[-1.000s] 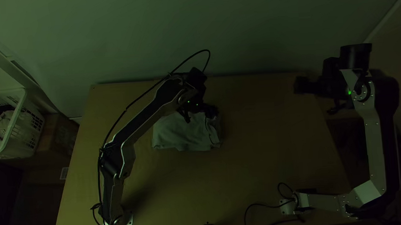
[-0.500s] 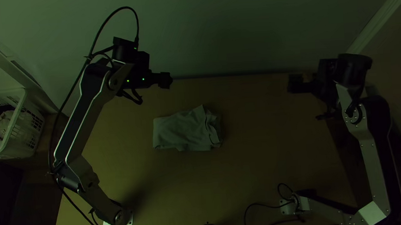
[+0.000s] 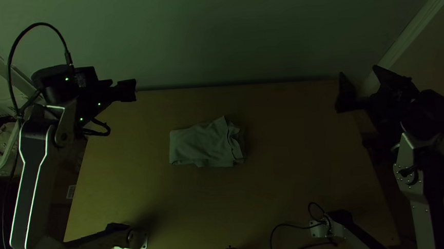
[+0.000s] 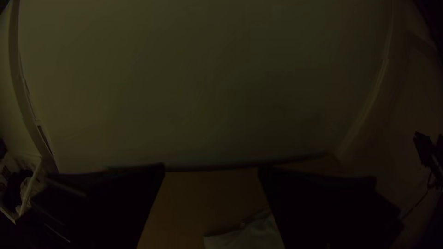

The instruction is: Fold the t-shirt

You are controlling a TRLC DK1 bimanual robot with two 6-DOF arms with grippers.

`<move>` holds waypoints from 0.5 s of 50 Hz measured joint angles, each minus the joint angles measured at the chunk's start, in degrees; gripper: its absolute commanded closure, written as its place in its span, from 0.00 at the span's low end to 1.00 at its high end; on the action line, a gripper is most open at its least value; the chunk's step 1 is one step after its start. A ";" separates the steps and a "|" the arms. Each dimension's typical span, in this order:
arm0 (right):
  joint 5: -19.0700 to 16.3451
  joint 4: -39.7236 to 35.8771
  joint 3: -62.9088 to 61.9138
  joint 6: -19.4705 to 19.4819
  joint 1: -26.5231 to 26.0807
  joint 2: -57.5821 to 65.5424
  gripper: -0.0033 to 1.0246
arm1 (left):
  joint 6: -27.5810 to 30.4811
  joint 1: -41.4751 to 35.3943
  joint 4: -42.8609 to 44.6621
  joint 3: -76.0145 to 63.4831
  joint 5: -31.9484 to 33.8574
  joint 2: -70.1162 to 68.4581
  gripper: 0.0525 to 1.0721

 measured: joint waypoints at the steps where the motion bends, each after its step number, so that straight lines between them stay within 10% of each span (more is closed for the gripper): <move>1: 0.02 0.70 -0.66 -0.39 -0.02 -0.68 0.04 | 0.22 0.28 1.20 -1.66 -0.50 -1.46 0.05; 25: 1.49 24.98 -25.24 0.35 -2.51 -22.27 0.04 | 8.20 3.58 26.34 -39.95 -8.70 -33.53 0.05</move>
